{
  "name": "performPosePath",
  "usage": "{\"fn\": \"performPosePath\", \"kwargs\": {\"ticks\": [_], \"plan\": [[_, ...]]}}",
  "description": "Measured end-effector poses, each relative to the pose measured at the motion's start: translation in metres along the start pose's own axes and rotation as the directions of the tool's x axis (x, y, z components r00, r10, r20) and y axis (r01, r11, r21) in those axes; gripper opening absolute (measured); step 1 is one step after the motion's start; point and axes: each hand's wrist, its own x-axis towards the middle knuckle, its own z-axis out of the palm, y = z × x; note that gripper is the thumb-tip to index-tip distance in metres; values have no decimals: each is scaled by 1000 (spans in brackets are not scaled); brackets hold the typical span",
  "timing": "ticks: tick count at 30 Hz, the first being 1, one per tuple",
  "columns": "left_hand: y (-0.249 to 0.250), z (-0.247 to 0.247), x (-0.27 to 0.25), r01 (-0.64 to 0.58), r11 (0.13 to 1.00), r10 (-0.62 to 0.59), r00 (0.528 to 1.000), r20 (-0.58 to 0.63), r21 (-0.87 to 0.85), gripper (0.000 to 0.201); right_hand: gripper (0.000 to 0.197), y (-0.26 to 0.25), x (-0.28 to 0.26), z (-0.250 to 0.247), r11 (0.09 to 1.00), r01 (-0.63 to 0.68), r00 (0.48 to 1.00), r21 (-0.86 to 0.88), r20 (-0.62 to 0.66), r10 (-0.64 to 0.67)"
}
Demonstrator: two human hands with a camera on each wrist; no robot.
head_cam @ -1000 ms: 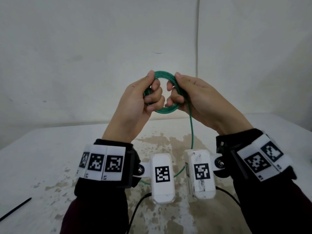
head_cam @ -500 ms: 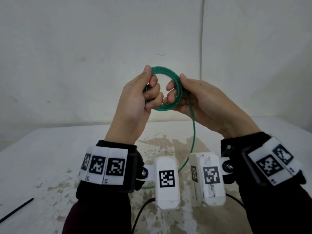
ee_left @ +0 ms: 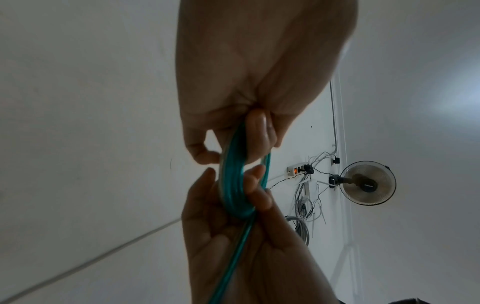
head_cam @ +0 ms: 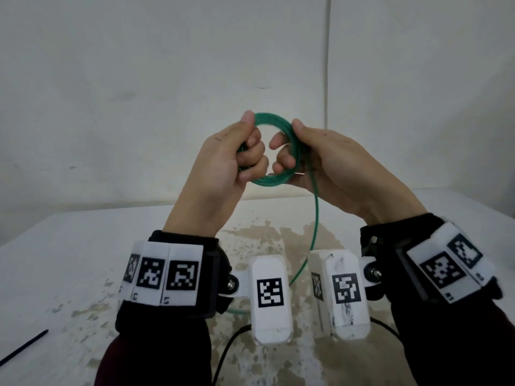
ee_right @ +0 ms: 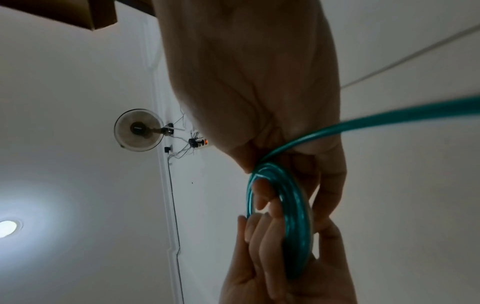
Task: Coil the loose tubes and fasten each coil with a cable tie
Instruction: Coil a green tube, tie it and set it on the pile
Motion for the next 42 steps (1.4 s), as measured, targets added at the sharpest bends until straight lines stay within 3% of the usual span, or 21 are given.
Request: {"fn": "performPosePath", "kwargs": {"ticks": [4, 10, 13, 17, 21, 25, 28, 32, 35, 38, 42], "plan": [[-1, 2, 1, -5, 999, 4, 1000, -27, -33, 39, 39, 2, 1, -1, 1000, 11, 1000, 17, 16, -11], [-1, 0, -2, 152, 984, -159, 985, 73, 92, 42, 37, 0, -3, -3, 989, 2, 1000, -151, 0, -2], [-1, 0, -3, 60, 991, -65, 997, 40, 121, 39, 39, 1, -1, 0, 991, 6, 1000, -131, -25, -9], [3, -1, -1, -41, 999, 41, 998, -40, -7, 40, 41, 0, 0, 3, 999, 10, 1000, -45, -8, -11], [1, -1, 0, 41, 999, -41, 999, 9, -33, 42, 37, 0, -1, 2, 1000, 22, 1000, -12, -1, -22], [1, -2, -2, 153, 982, -162, 984, 79, 106, 39, 36, 0, -3, -1, 990, 20, 1000, -143, 15, -18], [1, -4, -4, 73, 984, -85, 994, 68, 162, 38, 38, 0, -2, 1, 986, 22, 1000, -163, 14, -20], [0, -2, -2, -38, 996, 36, 999, 23, 83, 38, 41, -1, 0, -1, 993, 47, 999, -109, -8, -48], [0, 0, -2, 55, 997, -60, 995, 77, 61, 39, 38, -1, -2, -4, 993, 47, 999, -108, 19, -45], [3, -2, -5, 147, 975, -169, 977, 133, 164, 40, 38, 0, -4, -1, 969, 46, 998, -244, 42, -37], [1, -5, -5, 51, 974, -66, 996, 58, 220, 38, 41, 2, -2, 5, 978, 14, 1000, -207, 4, -14]]}}
